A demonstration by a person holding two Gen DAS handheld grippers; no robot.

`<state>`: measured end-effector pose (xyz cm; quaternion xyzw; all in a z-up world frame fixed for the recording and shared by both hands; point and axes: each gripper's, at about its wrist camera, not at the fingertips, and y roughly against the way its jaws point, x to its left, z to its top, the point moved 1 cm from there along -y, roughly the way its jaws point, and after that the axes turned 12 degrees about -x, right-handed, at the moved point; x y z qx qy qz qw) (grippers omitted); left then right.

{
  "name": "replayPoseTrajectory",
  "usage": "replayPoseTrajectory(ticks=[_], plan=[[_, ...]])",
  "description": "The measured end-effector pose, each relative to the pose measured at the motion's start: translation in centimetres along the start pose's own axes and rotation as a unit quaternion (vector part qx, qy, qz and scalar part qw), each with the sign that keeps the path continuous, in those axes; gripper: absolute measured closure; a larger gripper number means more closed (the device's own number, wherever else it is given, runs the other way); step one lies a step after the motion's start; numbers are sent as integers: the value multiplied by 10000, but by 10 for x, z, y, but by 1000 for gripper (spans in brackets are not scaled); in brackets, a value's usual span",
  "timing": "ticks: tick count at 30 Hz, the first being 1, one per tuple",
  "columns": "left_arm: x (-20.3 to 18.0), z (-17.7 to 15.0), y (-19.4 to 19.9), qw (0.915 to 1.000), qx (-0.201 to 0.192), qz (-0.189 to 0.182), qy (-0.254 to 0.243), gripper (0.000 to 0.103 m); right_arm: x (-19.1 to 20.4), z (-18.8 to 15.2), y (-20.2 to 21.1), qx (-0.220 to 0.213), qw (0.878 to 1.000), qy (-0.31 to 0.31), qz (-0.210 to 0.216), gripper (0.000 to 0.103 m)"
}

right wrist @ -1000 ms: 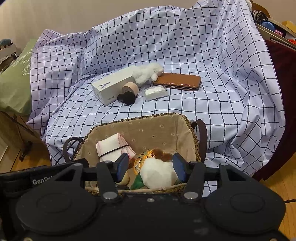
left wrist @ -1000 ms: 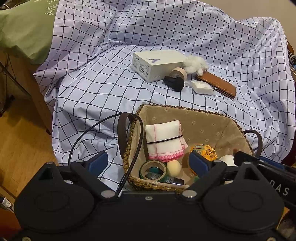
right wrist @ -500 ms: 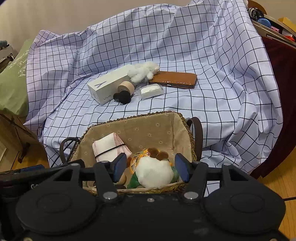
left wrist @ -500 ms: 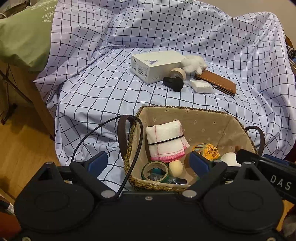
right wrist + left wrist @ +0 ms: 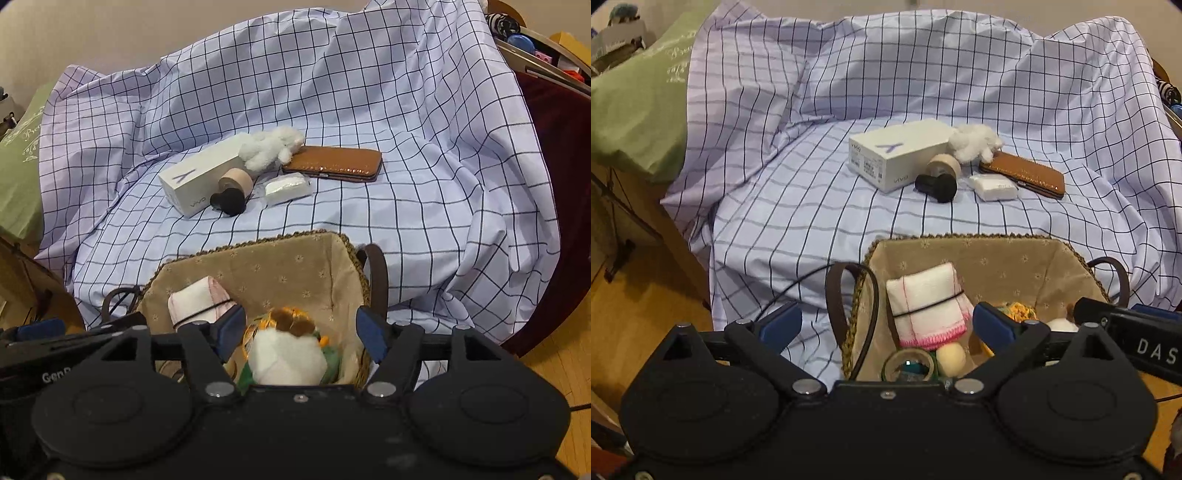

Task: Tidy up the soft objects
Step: 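Move both tools from the basket toward the white box and plush bear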

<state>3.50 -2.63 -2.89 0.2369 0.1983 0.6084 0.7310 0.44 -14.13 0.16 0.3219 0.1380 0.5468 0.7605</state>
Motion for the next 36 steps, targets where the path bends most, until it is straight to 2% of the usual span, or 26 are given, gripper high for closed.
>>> replayPoseTrajectory(ticks=[15, 22, 36], plan=[[-9, 30, -37, 9995, -175, -126, -233, 4, -2, 45, -50, -11, 9999, -89, -65, 32], [-13, 46, -75, 9991, -282, -163, -276, 4, -2, 66, -90, 35, 9998, -93, -152, 32], [-13, 61, -150, 9996, -153, -138, -182, 4, 8, 101, -177, -294, 9993, -44, -235, 30]])
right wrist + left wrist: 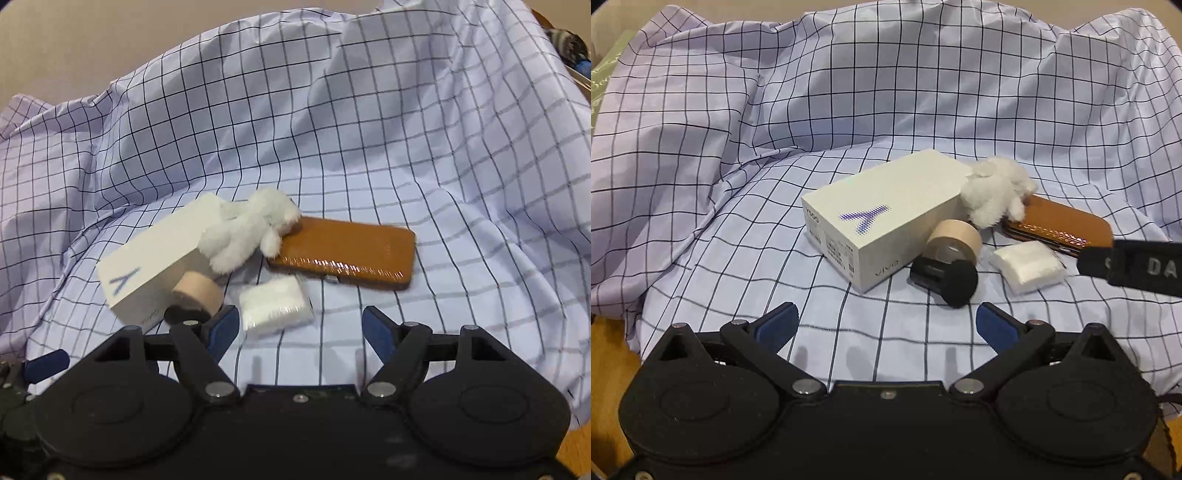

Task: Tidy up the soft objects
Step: 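Move both tools from the basket toward the white box and plush bear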

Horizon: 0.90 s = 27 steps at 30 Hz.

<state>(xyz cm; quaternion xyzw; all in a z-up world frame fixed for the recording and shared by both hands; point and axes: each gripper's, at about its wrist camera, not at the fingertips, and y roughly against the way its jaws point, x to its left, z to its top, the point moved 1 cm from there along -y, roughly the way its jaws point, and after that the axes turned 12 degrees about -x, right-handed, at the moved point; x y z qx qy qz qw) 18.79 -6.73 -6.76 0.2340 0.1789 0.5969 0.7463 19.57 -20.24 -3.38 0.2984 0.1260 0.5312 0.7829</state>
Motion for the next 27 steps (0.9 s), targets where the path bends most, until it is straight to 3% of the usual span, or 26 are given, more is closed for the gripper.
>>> replayPoseTrajectory(ticks=[11, 16, 19, 21, 27], plan=[[1, -14, -28, 9998, -119, -138, 27, 4, 11, -14, -45, -362, 9981, 482, 108, 27], [2, -20, -34, 9994, -71, -323, 129, 4, 13, -19, -54, -248, 9977, 539, 340, 25], [7, -28, -44, 9990, 180, -267, 299, 4, 12, -22, -59, -159, 9979, 550, 300, 25], [10, -30, -43, 9987, 134, -310, 375, 4, 10, -23, -62, -90, 9982, 520, 269, 25], [2, -32, -44, 9997, 156, -177, 101, 3, 15, -24, -66, 4, 9975, 634, 306, 23]])
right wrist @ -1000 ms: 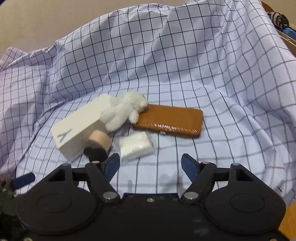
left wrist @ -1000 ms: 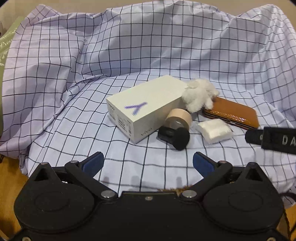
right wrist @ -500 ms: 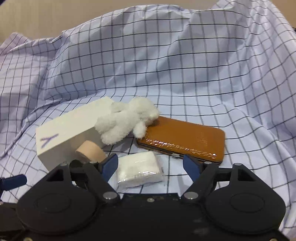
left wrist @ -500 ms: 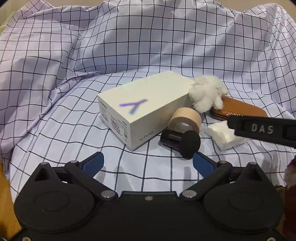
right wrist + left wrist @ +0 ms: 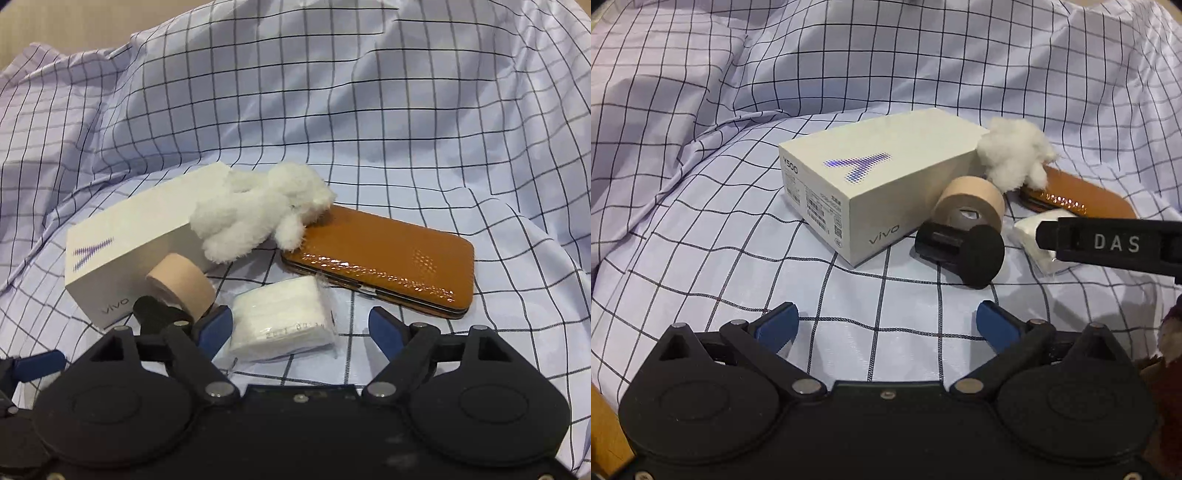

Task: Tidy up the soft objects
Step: 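Move both tools from the basket toward the white box and plush bear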

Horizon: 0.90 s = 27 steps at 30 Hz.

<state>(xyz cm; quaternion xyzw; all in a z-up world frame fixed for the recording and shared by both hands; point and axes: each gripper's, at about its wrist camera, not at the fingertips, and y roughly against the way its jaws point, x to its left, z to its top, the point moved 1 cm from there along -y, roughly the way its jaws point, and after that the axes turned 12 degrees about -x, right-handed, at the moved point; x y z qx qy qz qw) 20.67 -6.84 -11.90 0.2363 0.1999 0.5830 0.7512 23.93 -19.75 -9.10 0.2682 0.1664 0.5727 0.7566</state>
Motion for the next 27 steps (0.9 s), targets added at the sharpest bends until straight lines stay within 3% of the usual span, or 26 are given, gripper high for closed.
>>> replayPoseTrajectory(ticks=[7, 11, 13, 22, 25, 27], plan=[[3, 0, -3, 10000, 64, -38, 49, 2, 7, -3, -5, 16, 9995, 292, -102, 25], [4, 0, -3, 10000, 59, -38, 50, 2, 8, -3, -4, -16, 9995, 303, -26, 42], [4, 0, -2, 10000, 61, -38, 53, 3, 7, -3, -3, 3, 9996, 269, 10, 43], [3, 0, -2, 10000, 42, -25, 31, 3, -14, 1, 7, 226, 9984, -391, -343, 41], [3, 0, -3, 10000, 47, -17, 37, 2, -18, -2, 3, 343, 9974, -486, -395, 28], [3, 1, -3, 10000, 64, -17, 47, 2, -18, -4, 1, 343, 9974, -479, -421, 26]])
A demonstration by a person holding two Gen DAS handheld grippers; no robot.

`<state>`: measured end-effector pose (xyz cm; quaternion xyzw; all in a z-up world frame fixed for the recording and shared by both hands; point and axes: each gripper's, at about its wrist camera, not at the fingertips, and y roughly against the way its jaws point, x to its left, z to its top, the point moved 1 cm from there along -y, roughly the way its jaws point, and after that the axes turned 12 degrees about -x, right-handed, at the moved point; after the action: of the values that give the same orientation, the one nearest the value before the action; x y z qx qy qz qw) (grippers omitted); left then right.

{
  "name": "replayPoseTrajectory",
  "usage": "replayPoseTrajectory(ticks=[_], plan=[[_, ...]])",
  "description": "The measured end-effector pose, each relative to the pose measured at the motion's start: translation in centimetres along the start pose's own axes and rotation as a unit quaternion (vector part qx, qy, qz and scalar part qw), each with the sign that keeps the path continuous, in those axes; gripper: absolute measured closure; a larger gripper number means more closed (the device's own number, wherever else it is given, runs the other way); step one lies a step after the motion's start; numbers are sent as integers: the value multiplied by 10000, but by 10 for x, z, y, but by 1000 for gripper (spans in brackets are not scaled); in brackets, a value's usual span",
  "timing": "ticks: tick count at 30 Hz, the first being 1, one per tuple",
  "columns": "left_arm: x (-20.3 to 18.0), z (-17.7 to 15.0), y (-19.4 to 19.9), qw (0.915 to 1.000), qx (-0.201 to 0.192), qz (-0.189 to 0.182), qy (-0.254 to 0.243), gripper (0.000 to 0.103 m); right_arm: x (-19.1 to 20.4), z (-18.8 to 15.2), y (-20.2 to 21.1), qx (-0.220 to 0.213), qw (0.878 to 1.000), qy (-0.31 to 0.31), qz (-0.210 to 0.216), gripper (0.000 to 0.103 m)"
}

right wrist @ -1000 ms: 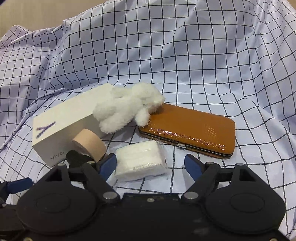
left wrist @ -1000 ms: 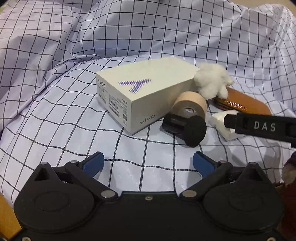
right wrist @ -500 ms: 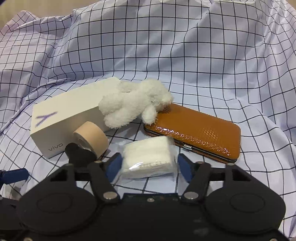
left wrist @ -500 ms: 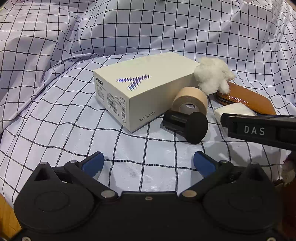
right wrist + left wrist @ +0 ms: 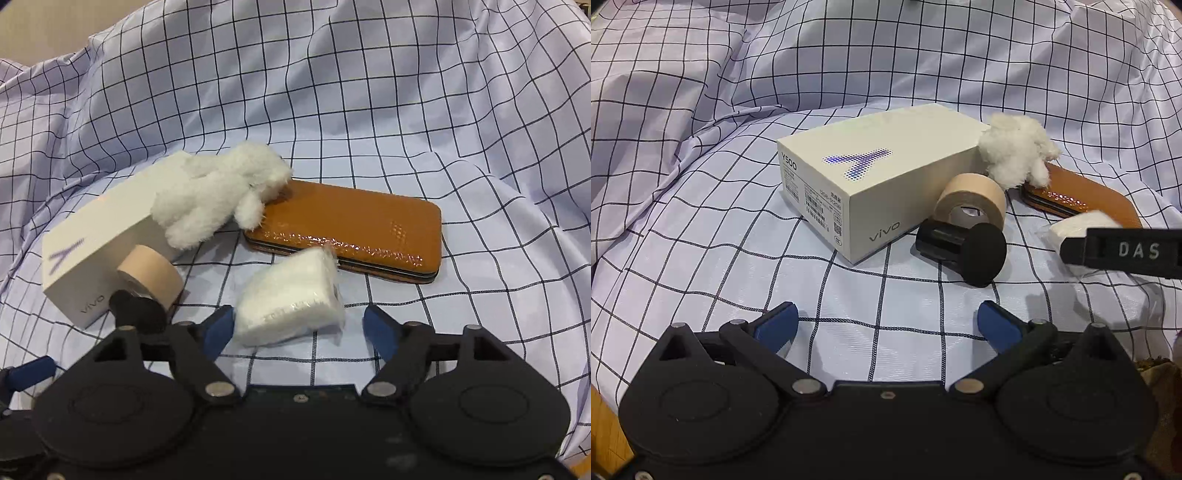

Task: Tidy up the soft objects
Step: 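Move both tools from the basket toward the white box and plush bear, then grasp the white plush bear with the left tool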

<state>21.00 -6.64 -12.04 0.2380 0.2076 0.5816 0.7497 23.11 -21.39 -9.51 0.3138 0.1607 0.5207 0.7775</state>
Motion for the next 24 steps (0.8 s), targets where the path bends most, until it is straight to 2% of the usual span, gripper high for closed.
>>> replayPoseTrajectory(ticks=[5, 8, 12, 18, 22, 24], plan=[[-1, 3, -1, 10000, 65, 28, 45, 3, -1, -2, -5, -169, 9997, -15, -191, 11], [-2, 5, 1, 9999, 93, 45, 100, 4, -3, -4, -3, -391, 9985, 27, -373, 9], [-5, 12, 9, 9999, -10, 32, 143, 4, -2, -4, -2, -522, 9979, 207, -337, 9], [-11, 43, 24, 9991, -377, -41, 201, 4, -2, -5, -5, -391, 9987, 227, -223, 15], [-22, 75, 22, 9984, -549, -157, 23, 4, -2, -6, -4, -396, 9988, 216, -200, 26], [-31, 90, 18, 9978, -608, -153, -200, 4, -3, -7, -3, -430, 9987, 208, -192, 26]])
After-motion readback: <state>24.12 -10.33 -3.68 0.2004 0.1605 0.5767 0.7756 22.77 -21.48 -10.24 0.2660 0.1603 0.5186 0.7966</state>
